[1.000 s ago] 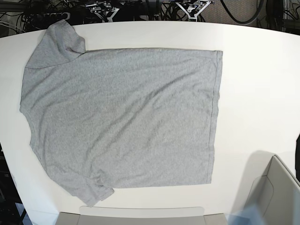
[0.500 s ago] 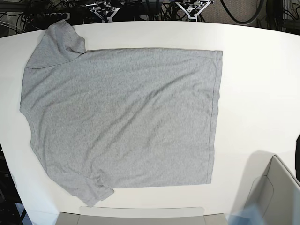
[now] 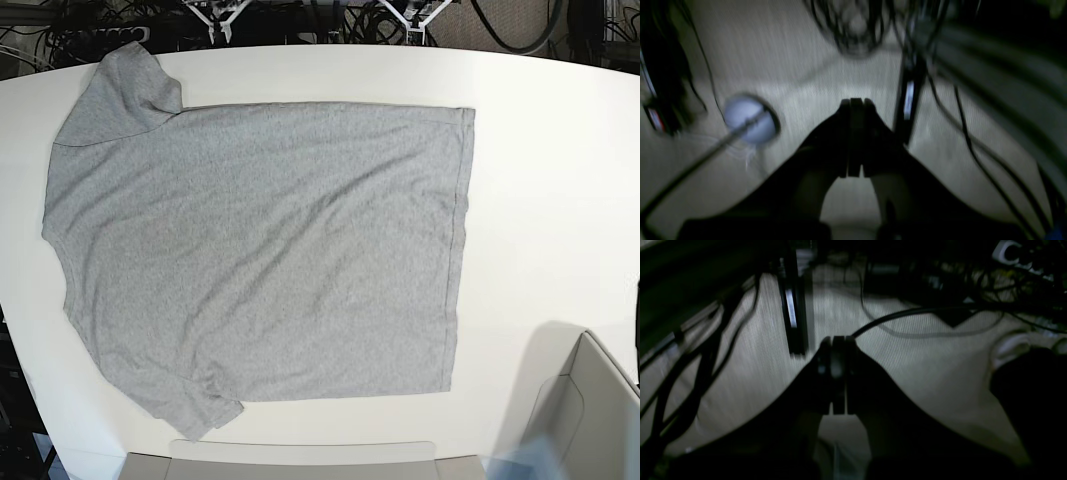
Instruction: Fold the T-shirt properly
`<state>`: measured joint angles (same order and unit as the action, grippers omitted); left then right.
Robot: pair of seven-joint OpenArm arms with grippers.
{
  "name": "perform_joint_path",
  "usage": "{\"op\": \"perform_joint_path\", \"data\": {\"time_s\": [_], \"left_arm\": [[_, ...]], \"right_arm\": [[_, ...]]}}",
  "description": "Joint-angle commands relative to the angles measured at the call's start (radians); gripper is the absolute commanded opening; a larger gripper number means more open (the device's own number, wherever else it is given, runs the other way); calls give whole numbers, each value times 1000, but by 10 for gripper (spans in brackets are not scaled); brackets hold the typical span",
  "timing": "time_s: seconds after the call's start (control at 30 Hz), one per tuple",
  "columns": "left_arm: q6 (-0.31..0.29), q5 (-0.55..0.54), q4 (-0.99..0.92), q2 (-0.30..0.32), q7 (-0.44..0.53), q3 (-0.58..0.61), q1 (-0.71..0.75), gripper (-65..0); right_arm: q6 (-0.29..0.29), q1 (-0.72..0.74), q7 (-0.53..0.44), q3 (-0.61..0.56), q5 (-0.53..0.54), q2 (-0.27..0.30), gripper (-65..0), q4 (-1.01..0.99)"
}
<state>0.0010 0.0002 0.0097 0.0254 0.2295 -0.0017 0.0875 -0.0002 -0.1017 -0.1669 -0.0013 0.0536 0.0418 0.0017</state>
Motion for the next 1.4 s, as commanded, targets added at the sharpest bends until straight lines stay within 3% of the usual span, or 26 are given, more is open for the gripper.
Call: {"op": "perform_joint_path", "data": {"time_s": [0.0,0.27,0.6,0.77,0.9,1.07,1.27,1.37], "left_arm": [[6,2,-3,0,69,-2,36,-646],[4,2,-9,20,609,-4,200,-646],[3,5,-9,20,1109,-2,331,-646],[3,4,83,15,1112,-2,406,-646],[4,2,244,15,1112,-4,507,-646],[4,2,551,15,1112,-5,665,-643],[4,5,912,15,1111,-5,835,-572],[3,7,1077,15,1105,-5,912,-567]], "right_arm": [[6,-22,-49,2,19,14,-649,-2],[7,-168,-484,1,50,42,-649,-2],[7,-320,-985,-6,47,51,-648,-2],[9,-385,-986,-3,48,69,-648,48],[9,-481,-986,1,52,71,-648,199],[9,-682,-982,1,48,71,-647,570],[9,-880,-979,2,53,83,-647,967],[7,-958,-945,4,55,94,-646,1138]]}}
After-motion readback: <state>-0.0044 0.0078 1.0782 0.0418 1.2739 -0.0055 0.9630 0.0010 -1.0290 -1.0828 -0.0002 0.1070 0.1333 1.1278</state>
